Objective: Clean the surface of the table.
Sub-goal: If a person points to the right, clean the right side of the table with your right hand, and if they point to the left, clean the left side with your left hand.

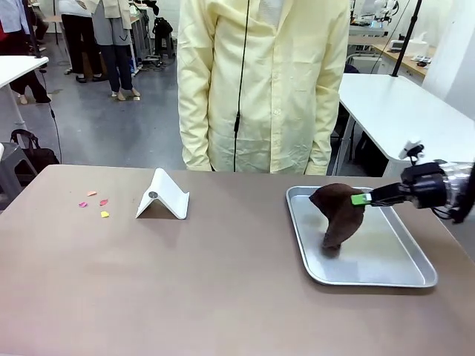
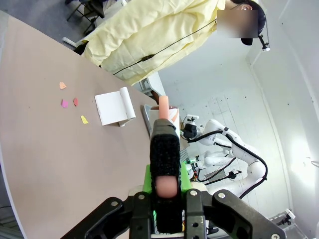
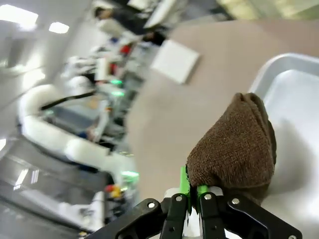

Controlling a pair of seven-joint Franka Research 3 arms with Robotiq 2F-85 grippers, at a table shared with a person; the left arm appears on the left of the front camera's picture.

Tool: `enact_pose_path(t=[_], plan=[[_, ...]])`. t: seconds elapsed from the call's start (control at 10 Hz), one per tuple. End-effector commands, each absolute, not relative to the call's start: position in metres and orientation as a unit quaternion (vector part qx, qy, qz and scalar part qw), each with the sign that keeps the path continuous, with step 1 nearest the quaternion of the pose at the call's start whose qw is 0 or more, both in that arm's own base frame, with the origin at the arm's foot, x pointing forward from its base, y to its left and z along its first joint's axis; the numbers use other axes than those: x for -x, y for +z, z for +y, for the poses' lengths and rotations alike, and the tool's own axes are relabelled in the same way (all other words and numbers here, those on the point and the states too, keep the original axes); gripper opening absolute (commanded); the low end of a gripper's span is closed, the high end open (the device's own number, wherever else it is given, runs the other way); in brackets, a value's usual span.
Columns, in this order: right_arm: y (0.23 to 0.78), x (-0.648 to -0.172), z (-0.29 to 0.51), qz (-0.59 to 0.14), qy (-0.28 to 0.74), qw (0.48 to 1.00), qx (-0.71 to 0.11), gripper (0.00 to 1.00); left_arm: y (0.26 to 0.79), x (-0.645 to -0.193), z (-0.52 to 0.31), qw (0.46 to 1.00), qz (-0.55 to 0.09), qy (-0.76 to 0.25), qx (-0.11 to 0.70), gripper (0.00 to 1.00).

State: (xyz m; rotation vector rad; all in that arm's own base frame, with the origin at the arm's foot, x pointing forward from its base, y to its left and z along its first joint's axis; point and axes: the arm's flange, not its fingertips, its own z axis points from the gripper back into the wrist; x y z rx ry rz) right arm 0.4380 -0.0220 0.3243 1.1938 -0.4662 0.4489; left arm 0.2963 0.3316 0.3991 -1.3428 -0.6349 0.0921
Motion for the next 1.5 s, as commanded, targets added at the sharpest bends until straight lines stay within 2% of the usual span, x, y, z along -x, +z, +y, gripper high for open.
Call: enact_pose_path(t=[0.0, 0.5, 1.0, 1.4], plan=[[0.335, -0.417, -0.049, -0.196, 0.216, 0.733, -0.614, 0.06, 0.402, -0.294, 0.328, 0.728, -0.297, 0.039, 0.617, 0.22], [0.349, -0.355, -0.072, -0.242, 0.217, 0.692, -0.645, 0.06, 0.402, -0.294, 0.328, 0.728, -0.297, 0.039, 0.617, 0.22], [0.299, -0.289, -0.112, -0.364, 0.126, 0.648, -0.658, 0.06, 0.402, -0.294, 0.328, 0.728, -0.297, 0.039, 0.617, 0.22], [0.276, -0.276, -0.123, -0.4, 0.108, 0.608, -0.677, 0.06, 0.402, -0.294, 0.328, 0.728, -0.297, 0.039, 0.617, 0.22]])
